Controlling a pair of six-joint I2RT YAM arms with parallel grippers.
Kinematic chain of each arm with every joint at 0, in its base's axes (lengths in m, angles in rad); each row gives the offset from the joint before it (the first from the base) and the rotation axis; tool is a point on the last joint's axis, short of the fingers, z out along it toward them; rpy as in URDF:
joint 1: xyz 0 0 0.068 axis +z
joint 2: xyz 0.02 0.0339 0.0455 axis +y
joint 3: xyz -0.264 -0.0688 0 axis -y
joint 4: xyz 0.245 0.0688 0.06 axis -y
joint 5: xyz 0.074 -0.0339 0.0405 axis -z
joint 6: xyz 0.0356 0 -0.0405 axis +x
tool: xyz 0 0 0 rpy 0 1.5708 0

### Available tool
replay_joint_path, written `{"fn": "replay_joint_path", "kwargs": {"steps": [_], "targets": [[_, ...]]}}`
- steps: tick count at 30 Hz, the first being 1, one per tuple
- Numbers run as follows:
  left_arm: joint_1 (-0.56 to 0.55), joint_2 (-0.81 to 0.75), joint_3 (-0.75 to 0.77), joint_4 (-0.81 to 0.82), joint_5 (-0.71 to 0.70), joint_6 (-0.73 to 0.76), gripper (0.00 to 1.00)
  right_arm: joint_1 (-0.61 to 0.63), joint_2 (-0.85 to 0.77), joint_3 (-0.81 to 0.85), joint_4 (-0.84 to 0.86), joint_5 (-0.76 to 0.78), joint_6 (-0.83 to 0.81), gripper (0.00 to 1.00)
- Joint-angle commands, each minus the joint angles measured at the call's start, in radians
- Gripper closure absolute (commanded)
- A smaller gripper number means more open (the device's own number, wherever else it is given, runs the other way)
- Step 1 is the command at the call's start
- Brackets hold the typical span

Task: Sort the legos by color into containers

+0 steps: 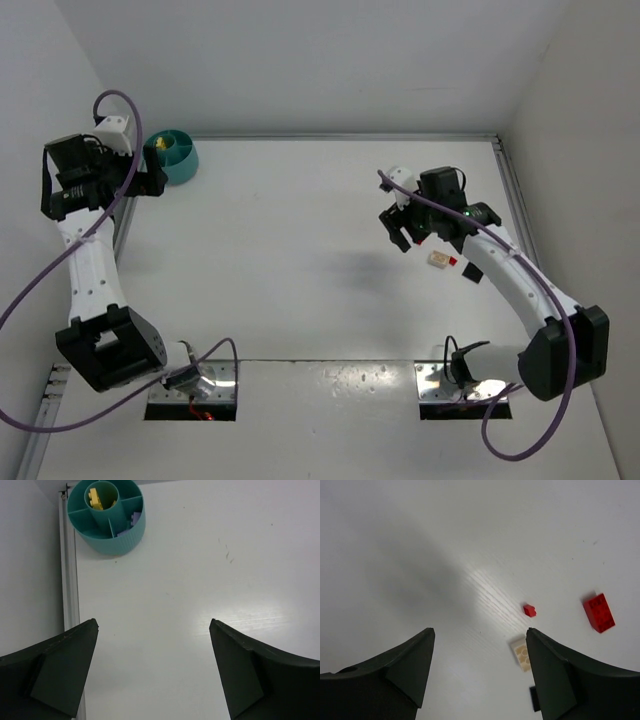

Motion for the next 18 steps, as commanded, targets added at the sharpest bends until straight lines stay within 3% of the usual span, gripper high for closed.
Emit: {"fn": "replay_joint_path", "kwargs": {"steps": [1, 5, 9, 18], "targets": [[0.017, -0.078, -0.014, -0.113, 0.05, 0.066, 0.0, -0.029, -0.063, -0.046, -0.025, 0.054, -0.042, 0.26], [0.017, -0.104, 0.009, -0.178, 0.04, 0.111, 0.0, -0.049, -0.109, -0.15, -0.025, 0.086, -0.111, 0.26], [0.017, -0.095, 0.065, -0.248, 0.063, 0.116, 0.0, -0.091, -0.072, -0.127, -0.066, 0.054, -0.168, 0.26], [0.017, 0.051, 0.053, -0.117, 0.131, 0.004, 0.0, -0.157, 0.091, 0.008, -0.126, -0.052, -0.26, 0.29]]}}
